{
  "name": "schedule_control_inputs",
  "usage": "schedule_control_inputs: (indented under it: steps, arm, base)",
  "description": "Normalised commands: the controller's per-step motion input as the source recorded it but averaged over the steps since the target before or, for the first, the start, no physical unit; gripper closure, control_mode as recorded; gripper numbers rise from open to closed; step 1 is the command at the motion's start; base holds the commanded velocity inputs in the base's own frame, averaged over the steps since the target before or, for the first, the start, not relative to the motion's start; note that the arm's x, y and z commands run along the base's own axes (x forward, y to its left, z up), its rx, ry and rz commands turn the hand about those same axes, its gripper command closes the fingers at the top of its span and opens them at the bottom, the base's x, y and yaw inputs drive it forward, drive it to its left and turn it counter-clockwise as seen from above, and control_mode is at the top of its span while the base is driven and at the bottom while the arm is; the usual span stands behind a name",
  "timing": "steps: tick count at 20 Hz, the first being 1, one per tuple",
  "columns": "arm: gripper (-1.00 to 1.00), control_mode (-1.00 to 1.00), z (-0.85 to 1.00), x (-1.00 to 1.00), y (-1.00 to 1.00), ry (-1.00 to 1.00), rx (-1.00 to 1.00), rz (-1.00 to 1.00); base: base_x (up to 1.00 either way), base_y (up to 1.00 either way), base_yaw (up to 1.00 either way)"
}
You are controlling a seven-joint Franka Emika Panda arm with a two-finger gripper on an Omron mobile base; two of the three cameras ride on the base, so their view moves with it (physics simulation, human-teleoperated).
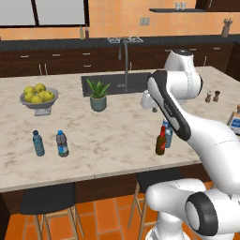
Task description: Move the plastic bottles in the middle to the plastics group, and the glass bottles in the middle to the glass group.
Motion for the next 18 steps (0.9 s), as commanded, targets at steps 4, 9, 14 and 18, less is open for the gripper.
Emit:
schedule_control_inputs:
  steps: [4,9,14,18]
  arm:
    - [-1.0,-1.0,-0.24,0.0,0.0,0.01,-0.01,0.0]
    - [-1.0,-1.0,-0.43,-0.02,-0.4,0.0,0.01,-0.04]
    - [-1.0,-1.0,-0.17,-0.01,-0.86,-0.07,0.09,-0.2]
    - [-1.0,-1.0,-0.17,0.44,-0.66,-0.04,0.04,-0.09]
  base:
    - [0.0,0.0,0.0]
    - [0.0,0.0,0.0]
    - [0.0,0.0,0.0]
    - [0.0,0.0,0.0]
